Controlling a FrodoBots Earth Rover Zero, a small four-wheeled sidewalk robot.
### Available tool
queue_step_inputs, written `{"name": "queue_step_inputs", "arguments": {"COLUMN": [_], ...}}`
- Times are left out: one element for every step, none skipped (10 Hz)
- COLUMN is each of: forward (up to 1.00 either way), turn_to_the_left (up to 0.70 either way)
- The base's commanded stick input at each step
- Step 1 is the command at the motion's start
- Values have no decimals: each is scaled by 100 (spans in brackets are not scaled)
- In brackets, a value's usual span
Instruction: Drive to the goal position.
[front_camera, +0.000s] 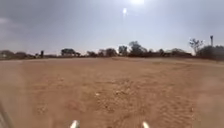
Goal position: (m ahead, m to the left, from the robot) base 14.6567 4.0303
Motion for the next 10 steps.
{"name": "queue_step_inputs", "arguments": {"forward": [70,70,70,70,70,70,70,70,70,70], "turn_to_the_left": [0,0,0,0,0,0,0,0,0,0]}}
